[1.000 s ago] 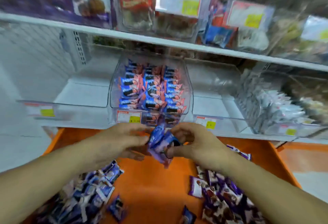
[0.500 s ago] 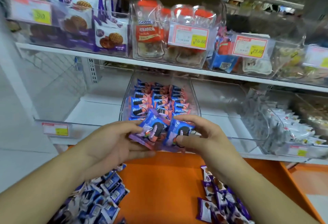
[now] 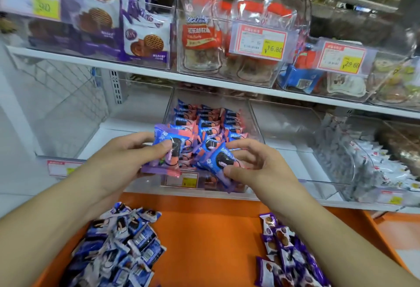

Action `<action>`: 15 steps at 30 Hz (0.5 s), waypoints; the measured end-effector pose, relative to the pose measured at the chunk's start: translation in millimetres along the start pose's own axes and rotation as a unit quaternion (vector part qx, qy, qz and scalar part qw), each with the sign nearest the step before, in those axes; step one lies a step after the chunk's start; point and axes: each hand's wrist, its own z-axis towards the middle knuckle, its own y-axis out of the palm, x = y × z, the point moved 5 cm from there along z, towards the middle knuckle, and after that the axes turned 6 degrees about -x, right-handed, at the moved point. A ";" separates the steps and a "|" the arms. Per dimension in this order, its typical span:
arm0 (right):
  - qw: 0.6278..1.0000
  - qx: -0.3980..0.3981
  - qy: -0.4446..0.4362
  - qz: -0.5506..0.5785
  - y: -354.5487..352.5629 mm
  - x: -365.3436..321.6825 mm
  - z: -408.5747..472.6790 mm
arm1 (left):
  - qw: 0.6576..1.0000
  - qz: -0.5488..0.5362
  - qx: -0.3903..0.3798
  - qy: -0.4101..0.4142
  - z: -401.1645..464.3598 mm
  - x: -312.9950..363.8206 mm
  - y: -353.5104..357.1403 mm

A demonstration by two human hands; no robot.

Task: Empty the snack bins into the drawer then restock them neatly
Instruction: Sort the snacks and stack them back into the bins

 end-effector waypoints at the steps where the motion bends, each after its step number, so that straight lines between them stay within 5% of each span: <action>1: 0.998 0.023 -0.009 -0.063 -2.6 0.0 3.0 | 1.000 0.001 0.018 0.008 1.4 0.9 -6.2; 5: 0.947 0.068 -0.072 -0.305 -9.2 -7.2 17.1 | 0.996 -0.035 0.078 0.014 4.4 1.5 -24.8; 11: 0.924 0.016 -0.054 -0.378 11.4 5.2 37.9 | 0.995 -0.066 0.076 0.005 7.4 0.4 -24.0; 15: 0.885 0.070 -0.122 -0.443 17.6 7.3 48.5 | 0.998 -0.017 0.059 0.003 9.4 -1.1 -20.3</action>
